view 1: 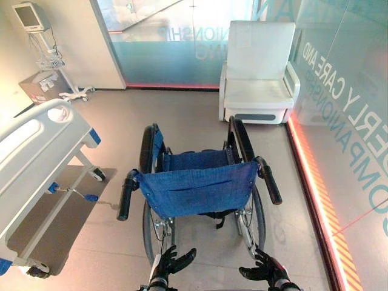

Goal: Push the wheelchair next to the bed

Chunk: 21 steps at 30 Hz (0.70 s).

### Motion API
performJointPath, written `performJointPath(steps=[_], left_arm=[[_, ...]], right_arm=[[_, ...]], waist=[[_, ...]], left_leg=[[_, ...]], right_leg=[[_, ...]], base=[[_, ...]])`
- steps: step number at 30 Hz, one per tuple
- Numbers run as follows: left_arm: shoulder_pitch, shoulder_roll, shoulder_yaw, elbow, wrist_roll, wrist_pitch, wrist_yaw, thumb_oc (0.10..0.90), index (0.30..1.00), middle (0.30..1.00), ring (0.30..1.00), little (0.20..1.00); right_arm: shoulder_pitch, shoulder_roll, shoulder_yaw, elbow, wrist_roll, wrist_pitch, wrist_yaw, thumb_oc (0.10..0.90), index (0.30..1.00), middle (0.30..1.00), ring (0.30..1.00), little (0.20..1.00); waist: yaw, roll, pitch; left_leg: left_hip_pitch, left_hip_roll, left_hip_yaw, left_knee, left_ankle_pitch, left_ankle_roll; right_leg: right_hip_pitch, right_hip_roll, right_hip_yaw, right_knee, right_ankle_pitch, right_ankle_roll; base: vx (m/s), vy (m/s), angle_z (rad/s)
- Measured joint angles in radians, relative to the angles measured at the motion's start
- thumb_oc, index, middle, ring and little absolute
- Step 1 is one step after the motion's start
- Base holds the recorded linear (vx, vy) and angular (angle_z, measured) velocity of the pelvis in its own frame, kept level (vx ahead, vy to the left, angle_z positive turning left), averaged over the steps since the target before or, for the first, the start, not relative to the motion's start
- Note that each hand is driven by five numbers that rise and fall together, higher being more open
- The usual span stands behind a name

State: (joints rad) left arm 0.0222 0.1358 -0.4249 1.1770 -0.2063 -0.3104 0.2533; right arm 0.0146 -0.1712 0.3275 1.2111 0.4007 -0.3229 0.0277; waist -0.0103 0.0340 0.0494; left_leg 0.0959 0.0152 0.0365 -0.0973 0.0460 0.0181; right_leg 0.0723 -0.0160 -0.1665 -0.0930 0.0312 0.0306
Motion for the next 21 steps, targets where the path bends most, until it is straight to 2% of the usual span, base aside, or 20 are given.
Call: performJointPath(steps=[13,16,21], left_arm=[[0.0,0.0,0.001,-0.002,-0.006,0.0,-0.014,0.8,0.9,0.9,0.9,0.9],[0.007,-0.002,0.014,-0.002,-0.062,-0.004,0.009,0.8,0.9,0.9,0.9,0.9],[0.022,0.002,0.182,-0.02,-0.262,-0.007,0.029,0.8,0.9,0.9,0.9,0.9]], right_arm=[[-0.001,0.0,-0.003,0.0,0.004,0.002,-0.033,0.8,0.9,0.9,0.9,0.9],[-0.001,0.0,-0.008,-0.001,0.065,0.004,-0.031,0.8,0.9,0.9,0.9,0.9],[0.013,-0.018,-0.078,-0.102,0.204,0.049,-0.025,0.8,0.9,0.9,0.9,0.9]], waist=[[0.0,0.007,0.004],[0.0,0.007,0.007],[0.004,-0.004,0.017]], left_leg=[[0.001,0.0,0.0,0.0,0.0,0.0],[0.005,0.0,-0.001,0.0,0.0,0.0],[0.006,0.001,-0.003,0.0,0.0,0.0]], right_leg=[[0.003,0.0,-0.001,0.0,0.002,0.0],[0.007,0.0,-0.001,0.0,0.001,0.001],[0.009,0.001,-0.003,0.0,0.001,0.001]], base=[[0.0,0.0,0.0],[0.0,-0.01,0.0],[0.02,-0.048,0.02]])
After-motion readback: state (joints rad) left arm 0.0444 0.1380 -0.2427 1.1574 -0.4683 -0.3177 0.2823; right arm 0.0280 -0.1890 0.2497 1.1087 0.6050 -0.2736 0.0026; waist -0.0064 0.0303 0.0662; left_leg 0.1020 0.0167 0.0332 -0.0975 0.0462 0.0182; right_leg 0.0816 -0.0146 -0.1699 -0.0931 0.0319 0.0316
